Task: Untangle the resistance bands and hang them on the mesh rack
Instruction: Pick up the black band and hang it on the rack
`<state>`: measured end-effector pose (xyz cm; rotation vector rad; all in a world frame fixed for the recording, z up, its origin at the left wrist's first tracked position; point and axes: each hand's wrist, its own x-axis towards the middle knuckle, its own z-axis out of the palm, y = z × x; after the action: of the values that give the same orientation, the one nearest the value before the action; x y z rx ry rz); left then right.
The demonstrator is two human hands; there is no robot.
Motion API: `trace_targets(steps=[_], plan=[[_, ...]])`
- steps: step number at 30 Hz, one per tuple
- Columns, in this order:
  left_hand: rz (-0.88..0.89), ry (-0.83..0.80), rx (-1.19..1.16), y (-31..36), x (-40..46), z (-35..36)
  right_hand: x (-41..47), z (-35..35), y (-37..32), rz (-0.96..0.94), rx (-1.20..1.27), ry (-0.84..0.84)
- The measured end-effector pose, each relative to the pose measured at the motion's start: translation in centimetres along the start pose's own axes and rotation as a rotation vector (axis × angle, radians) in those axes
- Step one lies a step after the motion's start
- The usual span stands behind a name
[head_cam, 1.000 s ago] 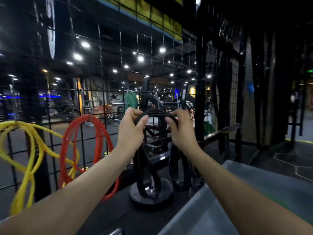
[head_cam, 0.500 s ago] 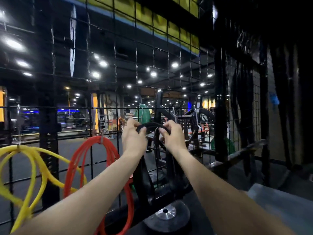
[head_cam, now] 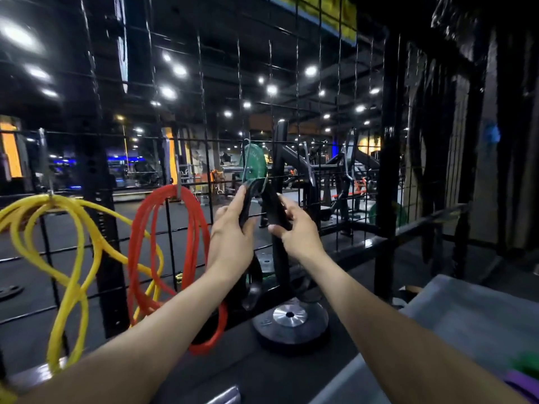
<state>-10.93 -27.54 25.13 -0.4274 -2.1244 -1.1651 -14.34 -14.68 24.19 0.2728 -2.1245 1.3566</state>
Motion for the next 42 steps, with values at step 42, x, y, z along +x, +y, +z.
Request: trace_targets(steps=[42], plan=[[0.306, -0.089, 0.473, -2.0, -3.6, 1.4, -1.9, 0.0, 0.9, -0.029, -0.238, -0.006]])
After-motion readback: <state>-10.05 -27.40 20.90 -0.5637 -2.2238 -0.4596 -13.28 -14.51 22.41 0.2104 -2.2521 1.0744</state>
